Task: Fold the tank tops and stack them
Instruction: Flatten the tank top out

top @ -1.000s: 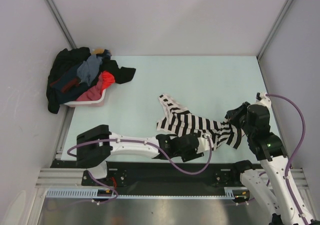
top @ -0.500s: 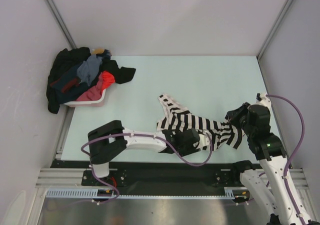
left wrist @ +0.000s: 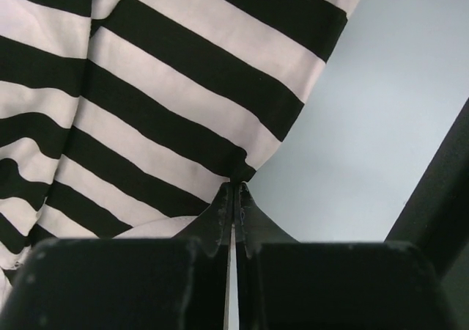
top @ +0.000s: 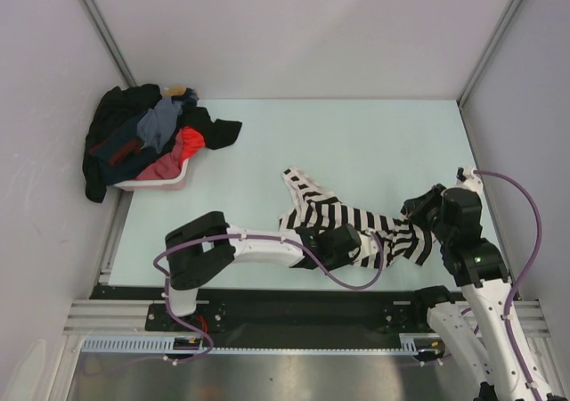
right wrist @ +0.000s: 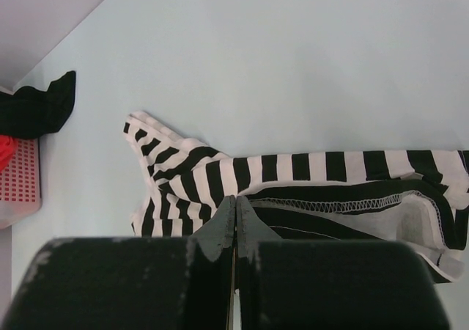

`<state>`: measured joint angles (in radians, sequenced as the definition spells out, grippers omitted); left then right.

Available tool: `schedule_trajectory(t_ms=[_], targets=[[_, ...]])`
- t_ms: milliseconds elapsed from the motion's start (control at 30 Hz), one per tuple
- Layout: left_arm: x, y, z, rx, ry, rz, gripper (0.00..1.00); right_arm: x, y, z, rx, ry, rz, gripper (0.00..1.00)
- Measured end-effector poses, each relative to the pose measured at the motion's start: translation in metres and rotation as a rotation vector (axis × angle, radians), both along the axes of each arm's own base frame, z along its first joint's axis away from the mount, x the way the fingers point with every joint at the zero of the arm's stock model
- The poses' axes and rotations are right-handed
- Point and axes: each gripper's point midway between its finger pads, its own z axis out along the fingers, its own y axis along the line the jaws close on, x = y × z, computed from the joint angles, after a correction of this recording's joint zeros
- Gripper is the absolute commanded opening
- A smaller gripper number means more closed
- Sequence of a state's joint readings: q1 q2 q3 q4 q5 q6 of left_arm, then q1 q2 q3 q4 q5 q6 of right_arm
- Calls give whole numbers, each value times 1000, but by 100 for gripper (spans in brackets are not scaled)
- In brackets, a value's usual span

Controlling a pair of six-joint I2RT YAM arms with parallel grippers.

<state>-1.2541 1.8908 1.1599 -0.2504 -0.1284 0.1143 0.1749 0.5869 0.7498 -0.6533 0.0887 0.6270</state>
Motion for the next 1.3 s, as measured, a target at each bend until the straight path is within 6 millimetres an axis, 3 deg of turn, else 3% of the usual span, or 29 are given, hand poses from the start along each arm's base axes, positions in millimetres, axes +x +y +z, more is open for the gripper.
schedule_trajectory(t_ms=[167,300,400,500,633,733,867,967,1100,1233,1300], targets=[[6,9,2,9,-12,44,0,-1,-3,2,1,-11,-10,0],[17,44,19,33,-10,124,0,3,-4,1,1,-3,-20,0],[33,58,58,-35,-27,192,0,14,-1,-3,8,11,-11,0],[58,77,109,-151,-70,282,0,32,2,-8,28,69,2,0],[101,109,169,-284,-121,456,0,77,5,8,66,87,16,0],[130,133,207,-348,-163,583,0,109,13,39,92,52,50,0],[143,144,279,-435,-244,634,0,130,28,112,130,-92,132,0],[131,153,339,-534,-295,616,0,117,37,171,143,-226,195,0],[81,179,411,-689,-364,555,0,55,45,239,148,-424,285,0],[28,200,440,-799,-347,466,0,-22,48,279,142,-591,343,0],[14,213,446,-835,-336,465,0,-56,48,291,135,-660,361,0]])
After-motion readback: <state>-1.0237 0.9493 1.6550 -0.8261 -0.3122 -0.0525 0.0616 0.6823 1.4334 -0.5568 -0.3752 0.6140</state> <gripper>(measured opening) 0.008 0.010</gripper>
